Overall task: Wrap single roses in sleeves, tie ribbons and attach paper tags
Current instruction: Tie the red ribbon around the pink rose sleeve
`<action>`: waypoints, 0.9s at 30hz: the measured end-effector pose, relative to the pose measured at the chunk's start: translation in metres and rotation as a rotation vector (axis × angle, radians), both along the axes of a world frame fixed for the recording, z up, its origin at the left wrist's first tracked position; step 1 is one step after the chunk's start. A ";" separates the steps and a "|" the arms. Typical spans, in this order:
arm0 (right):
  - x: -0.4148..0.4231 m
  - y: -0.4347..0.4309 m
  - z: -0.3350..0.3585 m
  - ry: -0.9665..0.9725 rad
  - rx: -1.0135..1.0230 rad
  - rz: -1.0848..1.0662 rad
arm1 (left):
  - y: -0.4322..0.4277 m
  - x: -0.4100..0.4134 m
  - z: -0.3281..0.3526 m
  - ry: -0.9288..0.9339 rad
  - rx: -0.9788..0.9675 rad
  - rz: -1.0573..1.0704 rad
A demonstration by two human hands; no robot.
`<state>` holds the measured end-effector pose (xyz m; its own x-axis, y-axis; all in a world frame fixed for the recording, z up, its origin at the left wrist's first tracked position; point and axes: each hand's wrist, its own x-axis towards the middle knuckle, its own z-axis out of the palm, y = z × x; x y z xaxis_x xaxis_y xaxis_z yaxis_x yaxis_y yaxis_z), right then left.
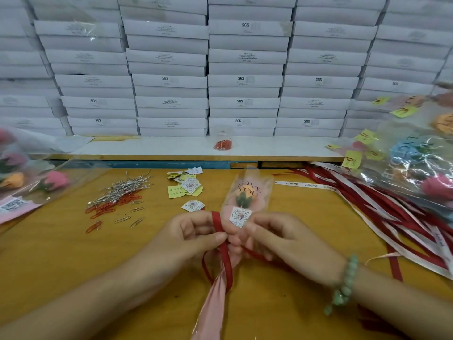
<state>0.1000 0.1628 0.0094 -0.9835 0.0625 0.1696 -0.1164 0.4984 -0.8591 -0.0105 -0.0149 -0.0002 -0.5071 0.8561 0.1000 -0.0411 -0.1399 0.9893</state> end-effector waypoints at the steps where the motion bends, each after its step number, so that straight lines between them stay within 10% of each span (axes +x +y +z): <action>1: 0.000 0.000 -0.001 -0.002 -0.020 0.037 | 0.000 0.000 -0.002 -0.007 0.000 0.004; 27: -0.003 0.004 -0.004 -0.191 -0.355 0.127 | -0.001 -0.004 -0.015 0.115 0.013 0.072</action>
<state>0.0973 0.1664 0.0057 -0.9988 -0.0400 -0.0268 0.0201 0.1598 -0.9870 -0.0140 -0.0154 -0.0154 -0.5519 0.8160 0.1720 0.0835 -0.1511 0.9850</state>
